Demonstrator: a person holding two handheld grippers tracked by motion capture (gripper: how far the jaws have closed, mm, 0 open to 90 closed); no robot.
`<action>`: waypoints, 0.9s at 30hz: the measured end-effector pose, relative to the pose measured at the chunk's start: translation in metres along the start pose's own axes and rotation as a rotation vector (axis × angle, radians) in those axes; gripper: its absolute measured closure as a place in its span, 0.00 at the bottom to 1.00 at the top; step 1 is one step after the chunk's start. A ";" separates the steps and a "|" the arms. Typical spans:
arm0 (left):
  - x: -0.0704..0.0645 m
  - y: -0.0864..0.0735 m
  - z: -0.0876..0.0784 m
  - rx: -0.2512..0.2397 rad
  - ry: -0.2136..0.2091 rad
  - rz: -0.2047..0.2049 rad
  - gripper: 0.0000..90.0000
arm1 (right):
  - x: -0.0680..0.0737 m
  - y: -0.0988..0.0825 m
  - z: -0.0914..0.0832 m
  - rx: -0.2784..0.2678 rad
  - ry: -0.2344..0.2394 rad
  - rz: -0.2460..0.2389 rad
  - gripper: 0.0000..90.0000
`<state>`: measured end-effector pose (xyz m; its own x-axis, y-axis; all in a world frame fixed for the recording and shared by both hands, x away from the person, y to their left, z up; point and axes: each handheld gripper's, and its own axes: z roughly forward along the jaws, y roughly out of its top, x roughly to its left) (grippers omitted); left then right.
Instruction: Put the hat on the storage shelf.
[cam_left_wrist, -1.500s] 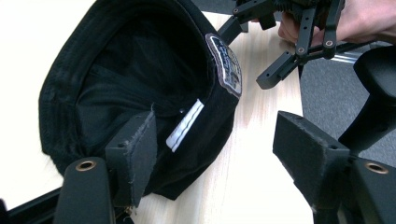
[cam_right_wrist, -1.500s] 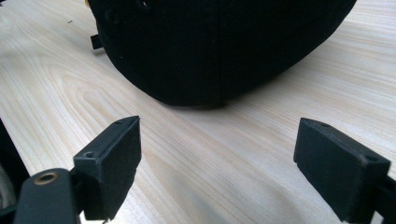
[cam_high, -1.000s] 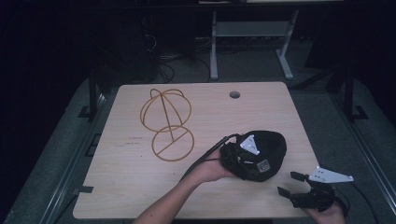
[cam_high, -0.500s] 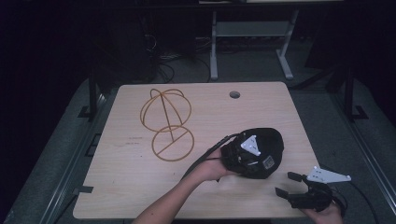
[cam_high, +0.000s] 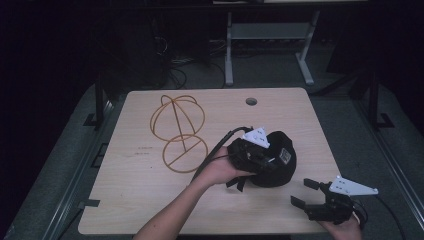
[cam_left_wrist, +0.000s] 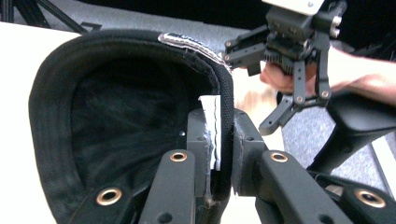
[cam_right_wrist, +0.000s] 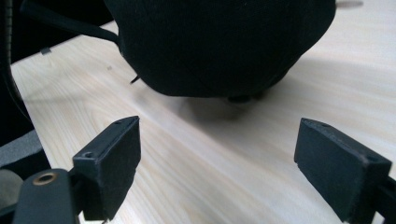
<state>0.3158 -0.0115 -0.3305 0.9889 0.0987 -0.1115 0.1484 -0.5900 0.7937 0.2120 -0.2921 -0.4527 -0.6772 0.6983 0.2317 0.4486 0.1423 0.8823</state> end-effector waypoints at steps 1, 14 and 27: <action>0.001 0.001 -0.004 -0.013 0.001 -0.006 0.89 | 0.001 0.003 0.000 -0.010 0.004 -0.009 0.16; 0.010 0.011 -0.039 -0.111 -0.011 -0.059 0.90 | 0.012 0.045 0.010 -0.110 0.023 -0.095 0.16; -0.006 0.023 -0.033 -0.082 -0.116 0.011 0.90 | 0.009 0.049 0.018 -0.163 0.063 -0.146 0.49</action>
<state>0.3126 0.0010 -0.2918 0.9859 -0.0035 -0.1673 0.1409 -0.5225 0.8409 0.2378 -0.2662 -0.4148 -0.7655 0.6327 0.1170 0.2465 0.1203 0.9616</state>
